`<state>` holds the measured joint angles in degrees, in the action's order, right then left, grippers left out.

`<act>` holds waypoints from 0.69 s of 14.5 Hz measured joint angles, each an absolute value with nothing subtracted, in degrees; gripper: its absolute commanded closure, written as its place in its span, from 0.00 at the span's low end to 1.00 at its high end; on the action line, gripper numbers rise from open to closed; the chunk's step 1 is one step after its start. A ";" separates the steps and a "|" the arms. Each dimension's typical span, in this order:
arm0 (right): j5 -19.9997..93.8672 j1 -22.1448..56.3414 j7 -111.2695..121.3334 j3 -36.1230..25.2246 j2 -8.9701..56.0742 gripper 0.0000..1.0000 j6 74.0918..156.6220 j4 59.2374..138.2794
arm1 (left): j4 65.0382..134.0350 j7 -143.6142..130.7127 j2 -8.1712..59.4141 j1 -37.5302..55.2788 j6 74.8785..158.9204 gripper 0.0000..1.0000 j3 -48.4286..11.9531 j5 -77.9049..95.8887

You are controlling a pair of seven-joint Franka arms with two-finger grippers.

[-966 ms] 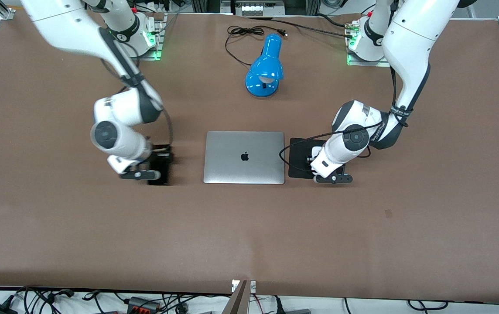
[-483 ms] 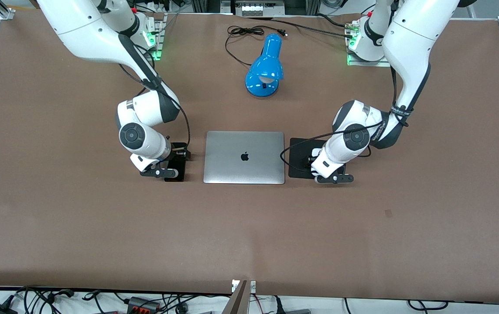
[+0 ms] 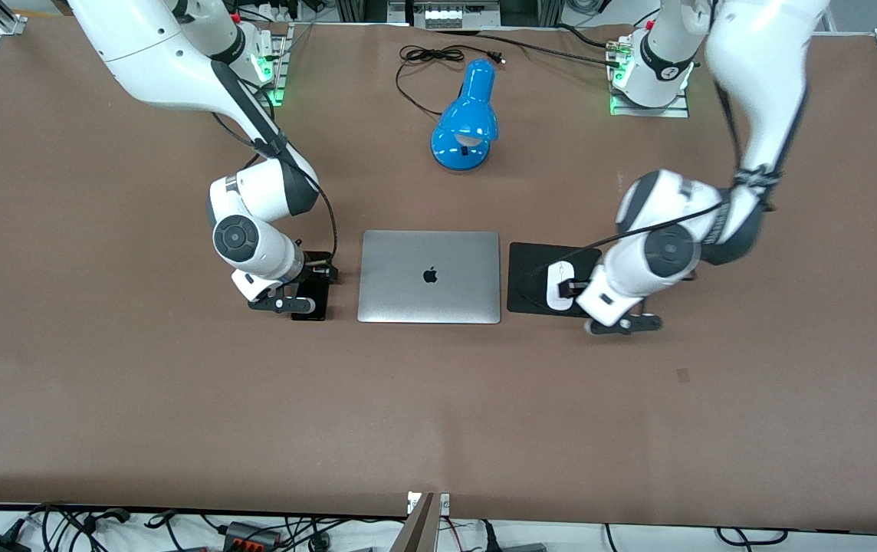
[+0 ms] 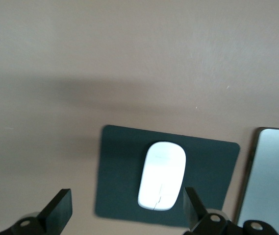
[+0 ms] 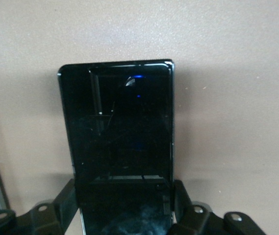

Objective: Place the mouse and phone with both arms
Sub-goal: 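Carry the phone beside the laptop while the left gripper sets mouse on pad, then open both grippers and lift them away from the phone and mouse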

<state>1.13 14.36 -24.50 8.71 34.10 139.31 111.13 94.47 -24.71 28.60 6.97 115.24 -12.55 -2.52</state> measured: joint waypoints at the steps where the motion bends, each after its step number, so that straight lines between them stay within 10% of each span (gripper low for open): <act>1: 1.13 14.48 -24.53 8.72 34.18 0.00 139.72 111.09 | 91.70 -22.56 28.19 6.24 112.57 0.00 -12.48 -2.57; 10: 1.16 9.16 -24.62 7.93 16.91 0.00 124.38 108.19 | 71.59 -10.88 19.99 0.39 94.39 0.00 -11.76 -7.15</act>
